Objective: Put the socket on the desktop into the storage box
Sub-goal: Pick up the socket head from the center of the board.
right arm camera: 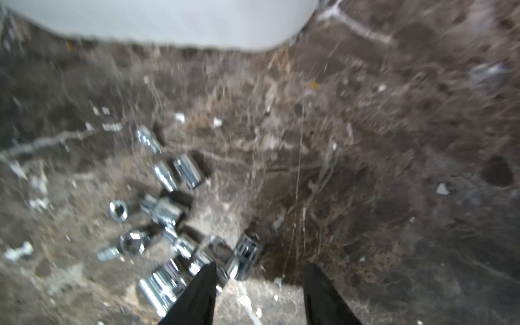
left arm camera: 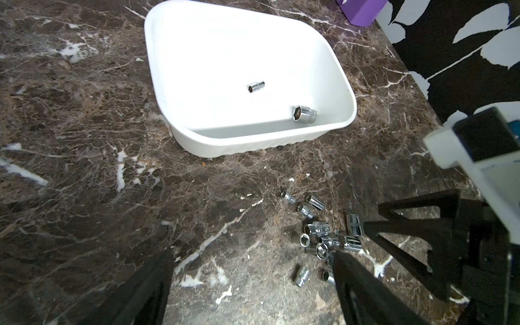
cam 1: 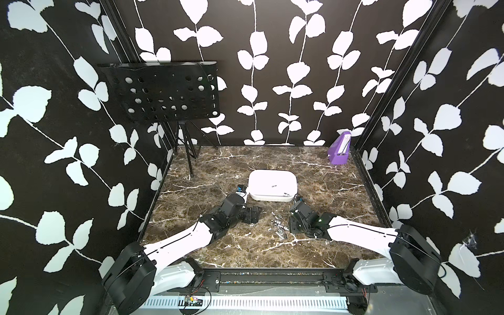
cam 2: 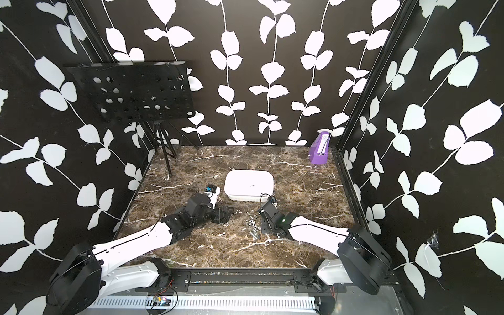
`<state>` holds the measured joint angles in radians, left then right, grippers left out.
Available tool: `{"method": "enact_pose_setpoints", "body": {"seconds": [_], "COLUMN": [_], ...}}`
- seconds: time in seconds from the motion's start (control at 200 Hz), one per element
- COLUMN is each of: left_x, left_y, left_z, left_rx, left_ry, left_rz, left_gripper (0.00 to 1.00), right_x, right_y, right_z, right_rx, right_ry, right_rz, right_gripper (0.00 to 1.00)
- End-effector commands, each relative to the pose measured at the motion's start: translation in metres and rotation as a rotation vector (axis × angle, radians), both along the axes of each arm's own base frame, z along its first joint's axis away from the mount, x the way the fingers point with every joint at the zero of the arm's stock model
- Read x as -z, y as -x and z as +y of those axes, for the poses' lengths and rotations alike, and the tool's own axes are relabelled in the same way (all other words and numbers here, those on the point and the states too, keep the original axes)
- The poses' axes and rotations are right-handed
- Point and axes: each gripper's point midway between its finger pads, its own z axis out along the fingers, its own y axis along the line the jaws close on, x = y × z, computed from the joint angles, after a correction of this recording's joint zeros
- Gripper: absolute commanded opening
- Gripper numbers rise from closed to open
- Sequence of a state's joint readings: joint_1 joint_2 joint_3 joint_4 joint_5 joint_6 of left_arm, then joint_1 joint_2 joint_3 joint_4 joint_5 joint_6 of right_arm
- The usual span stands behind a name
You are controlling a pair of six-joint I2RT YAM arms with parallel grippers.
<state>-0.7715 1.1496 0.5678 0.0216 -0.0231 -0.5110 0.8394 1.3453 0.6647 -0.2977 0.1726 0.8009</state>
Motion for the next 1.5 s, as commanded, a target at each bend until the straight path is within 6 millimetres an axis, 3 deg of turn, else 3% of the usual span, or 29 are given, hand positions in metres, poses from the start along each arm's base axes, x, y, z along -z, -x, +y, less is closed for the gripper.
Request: {"method": "enact_pose_setpoints", "body": {"seconds": [0.0, 0.625, 1.17, 1.495], "left_x": [0.0, -0.001, -0.001, -0.001], "left_y": [0.0, -0.001, 0.0, 0.0], "left_z": [-0.003, -0.002, 0.0, 0.0], "left_rx": [0.003, -0.013, -0.017, -0.018], "left_ry": [0.013, 0.019, 0.014, 0.014], "left_rz": [0.005, 0.01, 0.013, 0.011], "left_gripper": [0.89, 0.89, 0.89, 0.89], "right_x": [-0.016, 0.001, 0.012, 0.017], "right_y": [-0.013, -0.011, -0.009, -0.01], "right_z": [0.0, 0.008, 0.021, 0.016], "right_rx": [0.144, 0.308, 0.298, 0.327], "right_ry": [-0.042, -0.023, -0.007, -0.003], "right_rz": [-0.035, 0.039, 0.057, 0.045], "right_gripper": [0.51, 0.43, 0.34, 0.28]}}
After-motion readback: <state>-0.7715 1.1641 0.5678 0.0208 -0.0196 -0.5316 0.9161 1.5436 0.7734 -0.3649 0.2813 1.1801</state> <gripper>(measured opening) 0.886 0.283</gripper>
